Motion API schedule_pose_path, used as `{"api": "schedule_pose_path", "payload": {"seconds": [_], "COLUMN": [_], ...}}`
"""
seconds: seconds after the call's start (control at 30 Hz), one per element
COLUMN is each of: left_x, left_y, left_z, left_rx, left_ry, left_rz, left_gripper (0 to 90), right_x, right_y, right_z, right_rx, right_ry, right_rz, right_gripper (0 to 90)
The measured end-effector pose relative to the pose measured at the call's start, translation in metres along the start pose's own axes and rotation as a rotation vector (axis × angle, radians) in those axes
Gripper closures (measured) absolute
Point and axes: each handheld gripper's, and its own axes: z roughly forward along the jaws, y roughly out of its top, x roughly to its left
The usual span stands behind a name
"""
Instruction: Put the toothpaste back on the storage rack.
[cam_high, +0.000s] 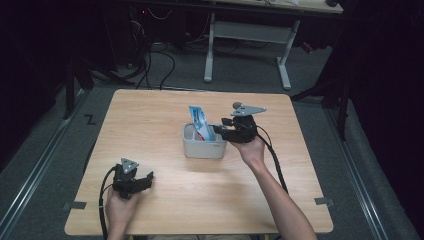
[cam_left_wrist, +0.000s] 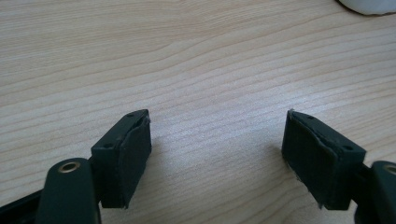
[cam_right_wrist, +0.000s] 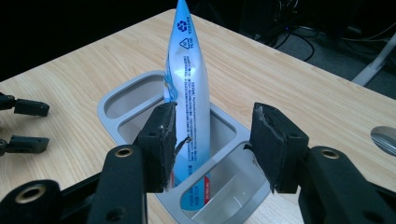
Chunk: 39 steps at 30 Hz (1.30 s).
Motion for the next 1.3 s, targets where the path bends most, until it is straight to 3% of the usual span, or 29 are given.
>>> {"api": "schedule_pose_path", "payload": {"seconds": [0.63,0.77,1.3], "left_x": [0.000,0.000,0.000], "left_y": [0.000,0.000,0.000], "left_z": [0.000,0.000,0.000], "left_rx": [0.000,0.000,0.000], "left_ry": [0.000,0.000,0.000], "left_rz": [0.000,0.000,0.000], "left_gripper": [24.4,24.4,24.4], "right_x": [-0.006,-0.008,-0.017], "right_y": [-0.001,-0.001,-0.013], "right_z": [-0.016,-0.021,-0.041], "right_rx": [-0.022,-0.031,-0.065], "right_ry": [-0.009,0.007,-0.016], "right_rz": [0.003,0.019,0.062], "right_gripper": [51.1,51.1,51.2]}}
